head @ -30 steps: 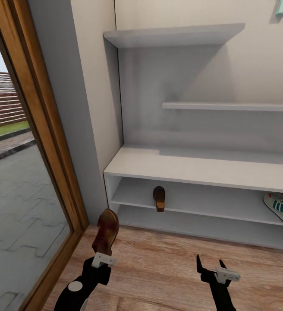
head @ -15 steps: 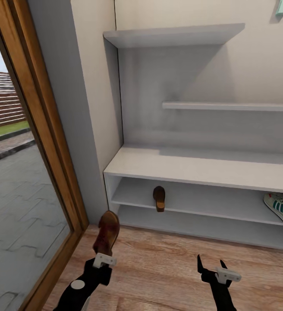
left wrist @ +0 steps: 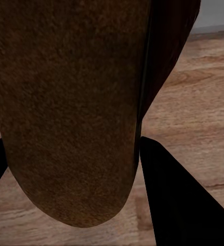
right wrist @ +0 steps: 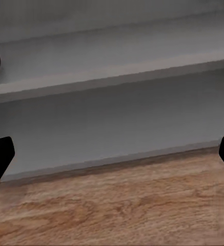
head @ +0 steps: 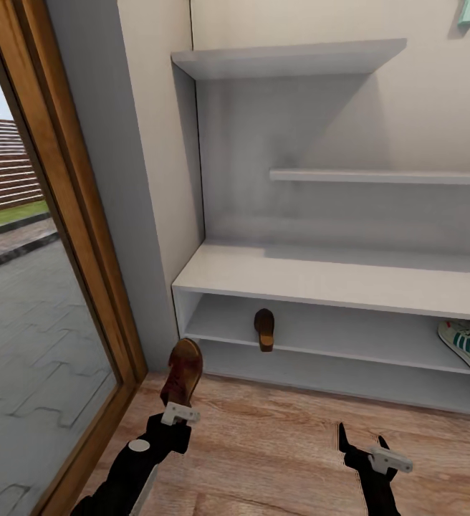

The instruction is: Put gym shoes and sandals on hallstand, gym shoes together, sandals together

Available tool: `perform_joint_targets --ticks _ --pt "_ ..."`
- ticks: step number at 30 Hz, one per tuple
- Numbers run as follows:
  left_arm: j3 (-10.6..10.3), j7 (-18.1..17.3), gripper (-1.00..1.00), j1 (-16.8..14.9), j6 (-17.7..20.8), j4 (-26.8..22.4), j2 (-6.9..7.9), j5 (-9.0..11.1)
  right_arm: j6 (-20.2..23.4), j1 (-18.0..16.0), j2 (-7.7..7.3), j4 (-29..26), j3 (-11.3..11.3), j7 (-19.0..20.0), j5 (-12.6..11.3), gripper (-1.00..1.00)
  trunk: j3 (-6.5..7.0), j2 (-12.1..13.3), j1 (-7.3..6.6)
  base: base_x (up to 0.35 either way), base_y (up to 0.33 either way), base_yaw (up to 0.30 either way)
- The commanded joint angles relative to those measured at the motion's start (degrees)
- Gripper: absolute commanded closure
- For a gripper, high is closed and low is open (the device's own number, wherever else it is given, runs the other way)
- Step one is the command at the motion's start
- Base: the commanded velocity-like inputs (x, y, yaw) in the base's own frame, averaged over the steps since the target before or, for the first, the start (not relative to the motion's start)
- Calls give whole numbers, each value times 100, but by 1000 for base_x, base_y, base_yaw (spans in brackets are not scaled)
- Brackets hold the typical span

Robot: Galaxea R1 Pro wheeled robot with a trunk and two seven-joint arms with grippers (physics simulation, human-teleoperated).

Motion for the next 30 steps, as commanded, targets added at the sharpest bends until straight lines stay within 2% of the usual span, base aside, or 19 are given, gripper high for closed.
perform_joint_targets --ticks 1,6,7,23,30 --pt "-4 -6 100 -33 33 0 -5 -17 0 1 -33 0 11 1 -33 -100 0 0 0 -24 0 0" --pt "-10 7 100 -174 191 -7 -20 -20 0 1 -194 0 11 4 -239 -100 0 0 0 -186 0 0" --pt "-10 8 100 -174 405 -7 -20 -20 0 1 -217 0 11 5 -1297 -100 0 0 0 -288 0 0" --pt "-11 11 100 -175 406 -7 -14 -26 0 1 -243 0 11 8 -1306 -100 0 0 0 -327 0 0" --pt "-11 3 100 -175 406 -8 -14 -27 0 1 -246 0 11 8 -1306 -100 0 0 0 -72 0 0"
